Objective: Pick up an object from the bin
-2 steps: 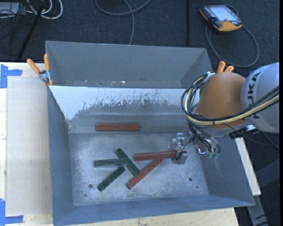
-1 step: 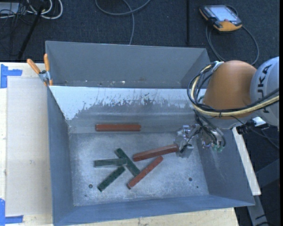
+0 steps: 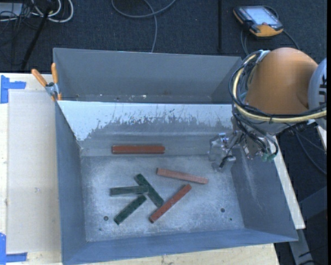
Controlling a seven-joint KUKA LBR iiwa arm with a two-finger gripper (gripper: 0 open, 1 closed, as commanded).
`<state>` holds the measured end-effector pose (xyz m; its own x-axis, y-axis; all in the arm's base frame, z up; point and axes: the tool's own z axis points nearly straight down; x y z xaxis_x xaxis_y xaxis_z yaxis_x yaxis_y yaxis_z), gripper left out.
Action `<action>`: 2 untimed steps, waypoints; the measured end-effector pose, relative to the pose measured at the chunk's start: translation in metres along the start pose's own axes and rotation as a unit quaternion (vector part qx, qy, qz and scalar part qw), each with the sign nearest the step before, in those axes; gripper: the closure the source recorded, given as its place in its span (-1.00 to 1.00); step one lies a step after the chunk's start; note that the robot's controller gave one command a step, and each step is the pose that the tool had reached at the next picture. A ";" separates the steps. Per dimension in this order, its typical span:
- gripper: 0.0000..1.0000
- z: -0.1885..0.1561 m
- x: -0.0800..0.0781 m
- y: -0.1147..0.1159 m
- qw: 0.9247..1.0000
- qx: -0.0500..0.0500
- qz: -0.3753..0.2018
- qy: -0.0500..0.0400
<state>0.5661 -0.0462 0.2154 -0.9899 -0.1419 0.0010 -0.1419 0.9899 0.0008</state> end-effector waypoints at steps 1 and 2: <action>-1.00 0.124 0.006 0.115 0.999 0.000 0.044 -0.002; 1.00 0.145 0.008 0.135 0.999 0.000 0.043 -0.001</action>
Offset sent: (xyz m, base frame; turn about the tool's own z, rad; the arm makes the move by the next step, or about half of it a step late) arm 0.0000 0.0000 0.0000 0.0000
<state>0.5385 0.0864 0.0704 -0.9985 -0.0556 -0.0005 -0.0556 0.9985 0.0017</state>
